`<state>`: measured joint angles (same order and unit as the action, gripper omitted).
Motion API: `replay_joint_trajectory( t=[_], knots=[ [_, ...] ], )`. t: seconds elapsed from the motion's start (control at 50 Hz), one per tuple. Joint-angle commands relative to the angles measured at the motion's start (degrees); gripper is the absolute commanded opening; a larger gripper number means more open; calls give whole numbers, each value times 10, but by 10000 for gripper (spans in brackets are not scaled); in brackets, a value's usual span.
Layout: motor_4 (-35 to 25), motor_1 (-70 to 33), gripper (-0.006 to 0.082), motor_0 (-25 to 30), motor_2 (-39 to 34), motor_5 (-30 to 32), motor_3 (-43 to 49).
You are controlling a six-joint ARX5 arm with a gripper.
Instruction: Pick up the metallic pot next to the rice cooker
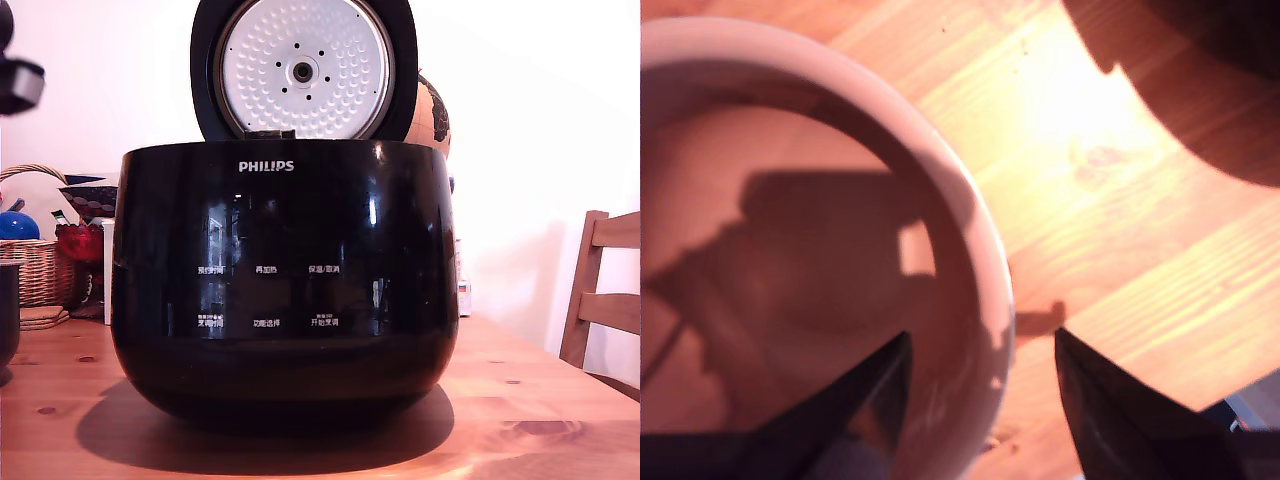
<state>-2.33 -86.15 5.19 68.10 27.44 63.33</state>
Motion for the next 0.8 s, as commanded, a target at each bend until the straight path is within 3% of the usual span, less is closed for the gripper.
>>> replay_joint_trajectory(
  t=[0.0, 0.42, 0.5, 0.68, 0.78],
  knots=[
    [-2, -23, 412, -2, -17, 0, -7],
    [2, -70, 383, -6, -17, 0, -26],
    [2, -70, 300, -6, -17, -1, -23],
    [1, -70, 25, -6, -17, 0, -13],
    [-5, -70, -24, -6, -17, 0, -7]
  ],
)
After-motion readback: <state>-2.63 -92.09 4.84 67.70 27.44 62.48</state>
